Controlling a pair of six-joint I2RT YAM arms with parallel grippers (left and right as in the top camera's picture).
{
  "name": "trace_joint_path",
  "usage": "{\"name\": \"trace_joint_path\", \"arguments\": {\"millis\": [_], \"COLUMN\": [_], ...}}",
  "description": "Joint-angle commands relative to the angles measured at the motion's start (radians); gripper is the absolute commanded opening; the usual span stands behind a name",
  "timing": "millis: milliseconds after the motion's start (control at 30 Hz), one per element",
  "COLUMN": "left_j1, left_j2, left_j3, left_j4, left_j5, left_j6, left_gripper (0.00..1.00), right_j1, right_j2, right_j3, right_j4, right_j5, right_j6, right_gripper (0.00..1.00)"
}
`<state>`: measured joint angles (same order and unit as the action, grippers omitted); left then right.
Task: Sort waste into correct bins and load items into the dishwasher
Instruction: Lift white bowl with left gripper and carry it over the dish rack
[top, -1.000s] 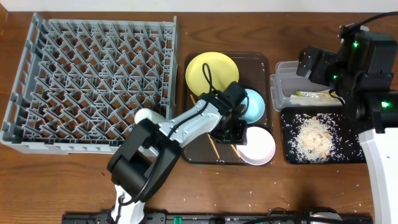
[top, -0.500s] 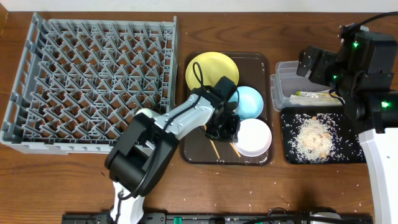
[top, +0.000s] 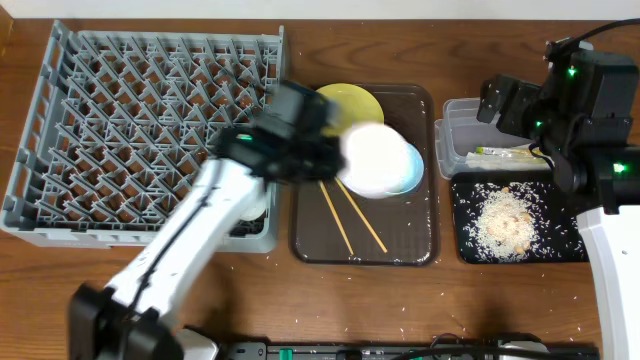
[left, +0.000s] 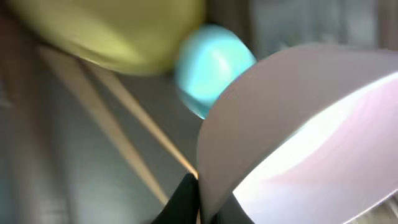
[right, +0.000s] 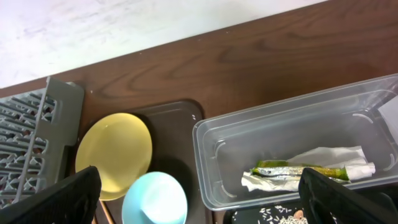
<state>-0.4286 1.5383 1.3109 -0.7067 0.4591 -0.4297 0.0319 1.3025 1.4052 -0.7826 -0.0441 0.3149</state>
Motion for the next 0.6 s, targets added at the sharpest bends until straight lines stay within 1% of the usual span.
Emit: {"name": "trace_joint_path", "arguments": {"millis": [0,67,167,233,400,567], "left_j1": [0.112,0.153,0.185,0.193,0.193,0.192], "left_j2": [-0.068,-0.083,-0.079,-0.062,-0.003,0.074], "left_j3": [0.017,0.017,0.017,0.017,0.015,0.015], "left_j4": [-0.011,-0.007,-0.006,-0.006,-0.001,0.040], "left_j5": [-0.450,-0.622,-0.802,-0.904,-1.099,-1.319], "left_j6": [0.019,0.019,0.033,0.039,0.052,0.052], "left_gripper": [0.08,0.08,0.08,0.08,0.07,0.08], "right_j1": [-0.005,-0.005,-0.005,-0.005,-0.005,-0.005], "right_j2": [0.006,0.006,0.006,0.006,0.006,0.006], "right_j3": [0.006,0.006,0.006,0.006,0.006,0.006], "right_j4": [0.000,0.000,0.000,0.000,0.000,0.000], "right_j5": [0.014,0.014,0.014,0.014,0.014,0.014], "right_j6": [0.014,0.014,0.014,0.014,0.014,0.014], "right_gripper": [0.99,0.99,0.99,0.99,0.99,0.99]}}
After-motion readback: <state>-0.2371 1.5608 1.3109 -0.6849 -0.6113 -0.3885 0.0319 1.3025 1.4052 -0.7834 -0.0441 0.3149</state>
